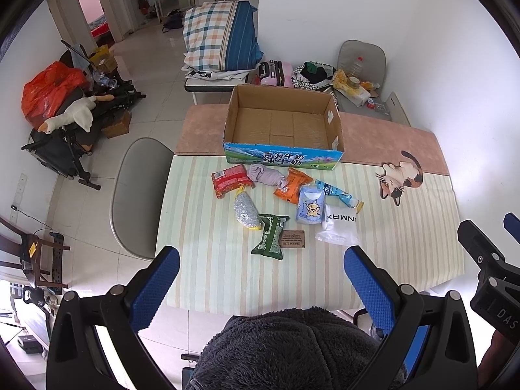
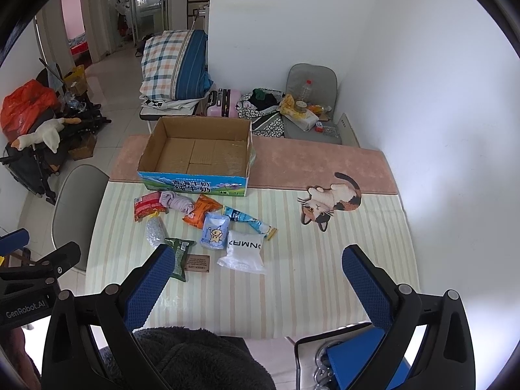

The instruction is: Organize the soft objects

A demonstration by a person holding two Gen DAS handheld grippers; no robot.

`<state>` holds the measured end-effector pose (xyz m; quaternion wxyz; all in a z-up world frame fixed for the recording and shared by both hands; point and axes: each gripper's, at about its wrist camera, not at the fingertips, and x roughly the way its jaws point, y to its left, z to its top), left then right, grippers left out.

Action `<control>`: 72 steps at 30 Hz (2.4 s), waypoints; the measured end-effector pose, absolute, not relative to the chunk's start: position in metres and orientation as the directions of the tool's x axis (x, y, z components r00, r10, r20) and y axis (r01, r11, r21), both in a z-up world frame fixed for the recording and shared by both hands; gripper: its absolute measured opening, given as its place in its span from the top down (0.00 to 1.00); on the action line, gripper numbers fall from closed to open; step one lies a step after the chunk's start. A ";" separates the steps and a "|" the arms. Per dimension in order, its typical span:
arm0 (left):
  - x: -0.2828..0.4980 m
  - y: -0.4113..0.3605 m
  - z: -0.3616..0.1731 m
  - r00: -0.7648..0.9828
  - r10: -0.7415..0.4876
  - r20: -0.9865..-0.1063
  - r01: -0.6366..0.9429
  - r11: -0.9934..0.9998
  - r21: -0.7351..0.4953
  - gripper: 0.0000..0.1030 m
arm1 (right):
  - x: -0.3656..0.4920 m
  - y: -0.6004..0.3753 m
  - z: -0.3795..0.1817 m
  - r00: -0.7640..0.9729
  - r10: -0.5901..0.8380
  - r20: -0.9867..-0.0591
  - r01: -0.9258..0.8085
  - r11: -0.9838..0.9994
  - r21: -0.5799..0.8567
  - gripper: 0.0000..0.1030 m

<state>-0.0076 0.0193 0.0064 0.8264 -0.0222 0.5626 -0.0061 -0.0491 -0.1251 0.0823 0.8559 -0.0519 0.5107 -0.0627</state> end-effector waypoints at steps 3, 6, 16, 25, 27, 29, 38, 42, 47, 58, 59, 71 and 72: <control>-0.007 0.018 0.007 0.370 -0.036 -0.928 -0.012 0.999 -0.043 0.00 | -0.050 -0.125 0.084 0.472 -0.162 -0.867 0.054 0.987 -0.154 0.00; -0.006 0.017 0.007 0.369 -0.039 -0.929 -0.011 0.999 -0.046 0.00 | -0.051 -0.126 0.083 0.473 -0.161 -0.866 0.055 0.987 -0.153 0.00; -0.005 0.017 0.007 0.369 -0.037 -0.929 -0.006 0.999 -0.042 0.00 | -0.045 -0.126 0.089 0.479 -0.153 -0.864 0.051 0.988 -0.147 0.00; 0.038 0.020 -0.004 0.416 0.000 -0.910 -0.014 1.000 -0.006 0.00 | -0.020 -0.141 0.061 0.444 -0.116 -0.888 0.072 0.993 -0.094 0.00; 0.054 0.022 -0.020 0.407 0.038 -0.913 -0.027 0.999 0.029 0.00 | -0.002 -0.147 0.035 0.400 -0.097 -0.911 0.076 0.994 -0.073 0.00; 0.074 0.024 -0.049 0.387 0.079 -0.919 -0.037 0.997 0.070 0.00 | 0.015 -0.152 0.005 0.356 -0.074 -0.932 0.077 0.996 -0.050 0.00; 0.133 0.015 -0.242 0.028 0.088 -0.996 0.053 0.995 0.090 0.01 | 0.089 -0.186 -0.195 0.050 -0.031 -0.998 0.121 0.992 -0.025 0.00; 0.138 -0.011 -0.312 -0.096 0.054 -0.994 0.095 0.994 0.045 0.16 | 0.107 -0.201 -0.281 -0.087 -0.030 -0.996 0.153 0.987 -0.043 0.00; 0.136 -0.024 -0.376 -0.221 0.020 -0.975 0.063 0.998 0.006 0.25 | 0.115 -0.203 -0.338 -0.172 0.004 -0.985 0.150 0.988 -0.022 0.00; 0.128 -0.029 -0.405 -0.231 0.034 -0.972 0.027 0.999 0.028 0.67 | 0.125 -0.193 -0.401 -0.236 0.110 -0.965 0.187 0.980 0.066 0.18; 0.130 -0.032 -0.403 -0.230 0.035 -0.973 0.027 0.999 0.030 0.68 | 0.126 -0.194 -0.403 -0.243 0.132 -0.961 0.197 0.977 0.085 0.22; 0.093 -0.033 -0.345 -0.170 -0.029 -0.985 -0.033 0.999 -0.024 0.70 | 0.078 -0.193 -0.366 -0.204 0.163 -0.965 0.177 0.976 0.127 0.34; 0.093 -0.033 -0.336 -0.159 -0.036 -0.987 -0.032 0.999 -0.031 0.70 | 0.076 -0.193 -0.357 -0.191 0.175 -0.966 0.174 0.975 0.142 0.34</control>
